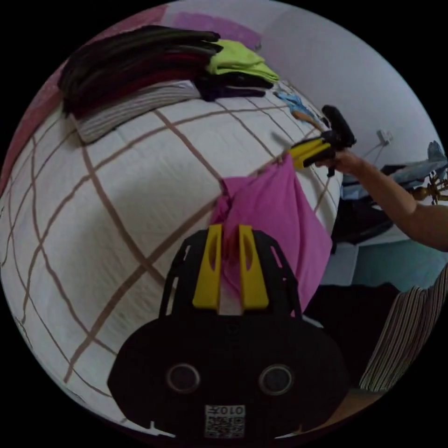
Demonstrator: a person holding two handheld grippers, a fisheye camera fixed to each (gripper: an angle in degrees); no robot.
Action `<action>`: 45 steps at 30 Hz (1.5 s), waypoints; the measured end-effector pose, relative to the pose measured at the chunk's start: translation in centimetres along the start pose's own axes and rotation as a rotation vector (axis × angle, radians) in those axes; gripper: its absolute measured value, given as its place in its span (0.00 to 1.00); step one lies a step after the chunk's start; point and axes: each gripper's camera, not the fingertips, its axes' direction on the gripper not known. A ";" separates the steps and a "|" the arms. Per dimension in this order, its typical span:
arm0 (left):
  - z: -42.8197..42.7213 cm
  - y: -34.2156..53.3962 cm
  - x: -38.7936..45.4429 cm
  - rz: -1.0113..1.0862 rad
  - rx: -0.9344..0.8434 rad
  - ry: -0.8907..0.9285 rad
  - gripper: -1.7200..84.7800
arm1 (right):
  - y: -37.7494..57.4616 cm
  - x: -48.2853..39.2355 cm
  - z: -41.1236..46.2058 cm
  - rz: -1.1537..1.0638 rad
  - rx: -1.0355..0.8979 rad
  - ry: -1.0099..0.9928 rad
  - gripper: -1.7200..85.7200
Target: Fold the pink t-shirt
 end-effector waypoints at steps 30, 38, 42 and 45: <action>-1.3 8.2 9.8 -0.172 0.115 -0.108 0.08 | 9.4 -3.5 10.6 0.047 0.065 0.185 0.06; -4.8 14.2 14.3 -0.403 0.269 -0.195 0.09 | 17.7 -5.1 10.3 0.184 0.256 0.055 0.11; -4.2 18.0 18.1 -0.391 0.169 -0.151 0.10 | 24.1 -6.0 13.3 0.264 0.221 -0.156 0.12; -3.7 20.3 21.6 -0.385 0.133 -0.098 0.11 | 27.4 -6.9 16.0 0.328 0.185 -0.216 0.13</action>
